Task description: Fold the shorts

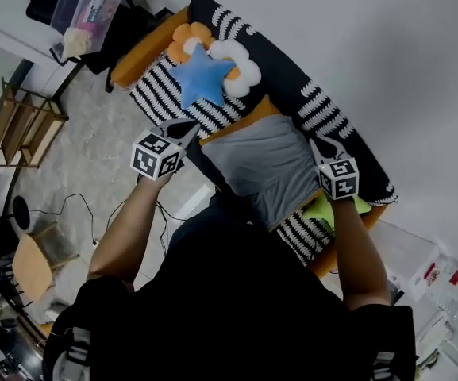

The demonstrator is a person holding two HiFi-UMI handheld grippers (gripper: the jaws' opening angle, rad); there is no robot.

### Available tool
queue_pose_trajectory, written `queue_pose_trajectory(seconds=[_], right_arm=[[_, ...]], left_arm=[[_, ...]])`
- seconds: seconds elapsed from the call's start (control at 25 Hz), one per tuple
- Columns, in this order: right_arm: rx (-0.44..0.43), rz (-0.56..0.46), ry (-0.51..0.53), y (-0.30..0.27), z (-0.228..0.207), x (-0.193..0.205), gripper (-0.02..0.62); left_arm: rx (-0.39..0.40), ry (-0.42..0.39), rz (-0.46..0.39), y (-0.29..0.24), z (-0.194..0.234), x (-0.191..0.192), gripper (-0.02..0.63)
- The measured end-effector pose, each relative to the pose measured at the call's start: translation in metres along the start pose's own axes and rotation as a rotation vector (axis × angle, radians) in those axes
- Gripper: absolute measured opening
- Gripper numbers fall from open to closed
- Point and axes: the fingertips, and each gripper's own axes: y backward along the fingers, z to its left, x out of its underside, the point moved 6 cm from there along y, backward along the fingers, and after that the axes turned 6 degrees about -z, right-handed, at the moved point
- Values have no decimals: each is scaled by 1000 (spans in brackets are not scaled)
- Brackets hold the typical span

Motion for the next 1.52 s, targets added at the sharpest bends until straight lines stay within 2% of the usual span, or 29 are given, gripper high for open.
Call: queue_pose_trajectory(seconds=[0.4,0.68,0.96,1.2,1.52], right_arm=[[-119,143,91,-87,8,13,40],[-167,205,135,-144,14,31,54],[-254,291,226,-186,13,55,88],[-331,391,307,-220,-11,83,155],[-365,440,412,-253,-42,101,156]], left_arm=[[-25,105,27,-13,54,49,15],[-30,155,57,-25,89,103,15],[-4,149,131,-47,97,162,17],[25,136,181,-76,106,199,26],[45,136,292,-112,105,245,87]])
